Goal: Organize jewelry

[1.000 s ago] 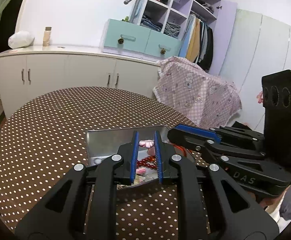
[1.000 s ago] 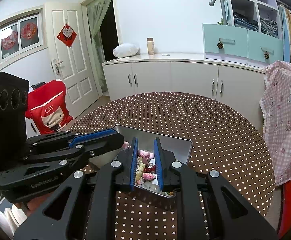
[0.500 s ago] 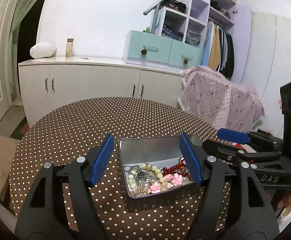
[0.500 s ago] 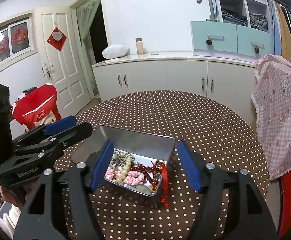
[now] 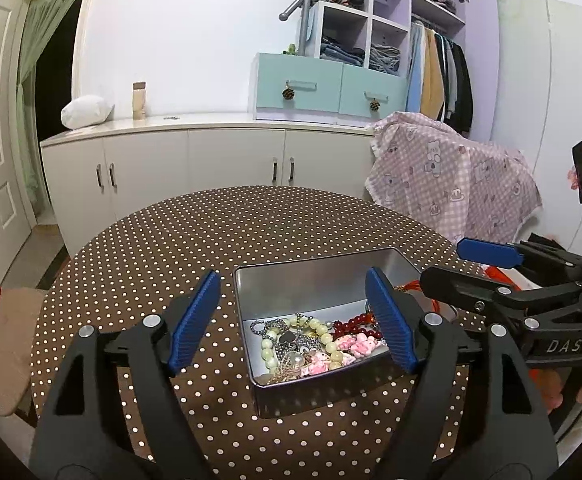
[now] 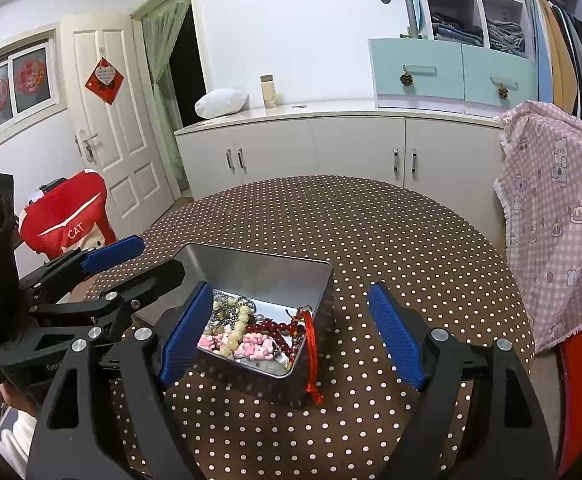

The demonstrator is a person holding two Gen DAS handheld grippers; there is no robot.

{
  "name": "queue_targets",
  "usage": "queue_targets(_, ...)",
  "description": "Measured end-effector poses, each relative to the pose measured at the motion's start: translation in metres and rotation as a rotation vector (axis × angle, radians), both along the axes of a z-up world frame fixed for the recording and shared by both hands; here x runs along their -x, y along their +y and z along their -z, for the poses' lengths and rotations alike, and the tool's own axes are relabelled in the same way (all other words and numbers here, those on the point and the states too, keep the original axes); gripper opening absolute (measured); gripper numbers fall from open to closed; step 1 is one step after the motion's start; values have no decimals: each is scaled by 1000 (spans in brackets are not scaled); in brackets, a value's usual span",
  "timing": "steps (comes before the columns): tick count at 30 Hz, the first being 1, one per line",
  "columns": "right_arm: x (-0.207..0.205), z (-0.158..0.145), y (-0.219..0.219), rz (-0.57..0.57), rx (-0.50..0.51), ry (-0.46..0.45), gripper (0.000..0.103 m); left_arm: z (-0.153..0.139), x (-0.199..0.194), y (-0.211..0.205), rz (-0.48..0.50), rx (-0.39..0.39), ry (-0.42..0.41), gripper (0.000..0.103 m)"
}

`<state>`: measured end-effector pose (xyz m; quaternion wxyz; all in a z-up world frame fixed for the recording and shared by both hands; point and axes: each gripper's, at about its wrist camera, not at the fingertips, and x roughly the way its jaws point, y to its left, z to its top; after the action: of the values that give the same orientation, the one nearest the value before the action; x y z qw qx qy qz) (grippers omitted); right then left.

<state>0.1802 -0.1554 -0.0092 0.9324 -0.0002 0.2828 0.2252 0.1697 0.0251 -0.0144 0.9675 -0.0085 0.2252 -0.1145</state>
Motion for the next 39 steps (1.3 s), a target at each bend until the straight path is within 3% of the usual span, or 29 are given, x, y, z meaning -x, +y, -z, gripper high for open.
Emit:
queue_targets(14,21,-2,-1,7,25,-37,94,-3,21,-4,-45,-29,-24,87)
queue_targets(26,44,0,-9,33,36,-32,95,-8,47,-2,-88,-32,-50,92)
queue_targets(39,86,-12,-3,30,56,-97,95,-18,91,-9,-104,-48,-116,96)
